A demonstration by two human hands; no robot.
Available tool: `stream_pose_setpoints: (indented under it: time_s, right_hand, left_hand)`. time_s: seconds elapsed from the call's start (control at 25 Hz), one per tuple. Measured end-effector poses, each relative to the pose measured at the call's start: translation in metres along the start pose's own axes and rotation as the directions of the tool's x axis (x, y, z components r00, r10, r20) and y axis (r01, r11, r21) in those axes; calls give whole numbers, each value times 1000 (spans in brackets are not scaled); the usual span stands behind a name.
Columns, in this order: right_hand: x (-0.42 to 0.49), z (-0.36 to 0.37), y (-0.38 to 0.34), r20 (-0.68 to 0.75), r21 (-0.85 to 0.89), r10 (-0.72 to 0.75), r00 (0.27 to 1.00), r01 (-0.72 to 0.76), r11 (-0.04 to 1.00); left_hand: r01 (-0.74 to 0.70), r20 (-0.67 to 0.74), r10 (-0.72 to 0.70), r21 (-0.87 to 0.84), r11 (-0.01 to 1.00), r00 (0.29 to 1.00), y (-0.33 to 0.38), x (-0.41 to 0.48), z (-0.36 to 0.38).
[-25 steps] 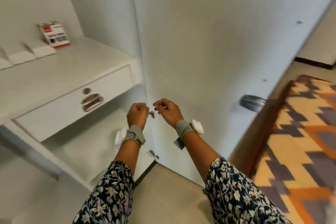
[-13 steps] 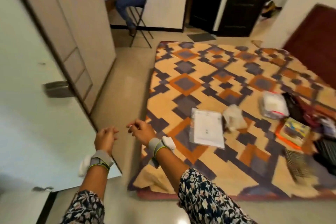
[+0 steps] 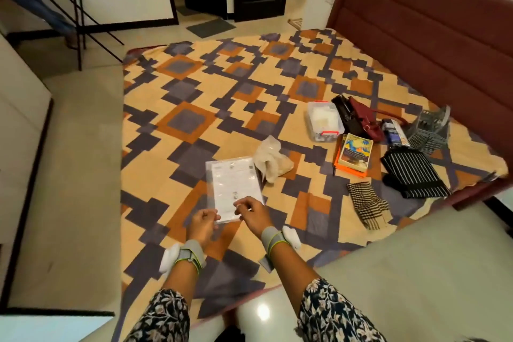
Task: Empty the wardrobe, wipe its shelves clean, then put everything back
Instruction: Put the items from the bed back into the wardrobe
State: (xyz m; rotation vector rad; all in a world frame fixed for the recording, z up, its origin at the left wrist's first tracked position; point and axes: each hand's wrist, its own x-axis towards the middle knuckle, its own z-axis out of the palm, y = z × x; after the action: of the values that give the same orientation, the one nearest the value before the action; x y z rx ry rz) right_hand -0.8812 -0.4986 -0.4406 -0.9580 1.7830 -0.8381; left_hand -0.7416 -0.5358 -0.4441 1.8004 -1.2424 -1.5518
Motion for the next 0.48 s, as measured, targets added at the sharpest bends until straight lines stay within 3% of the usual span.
stream_pose_setpoints:
  time_s: [0.24,0.48]
  right_hand:
    - [88,-59,20,-126,15,152,980,-151,988]
    - [155,-78,29,-216,7,197,956,-200,980]
  left_hand:
    - [93,38,-97,79,992,995,12,93,67]
    - [133,-104,-112,215,967,988,36,146,95]
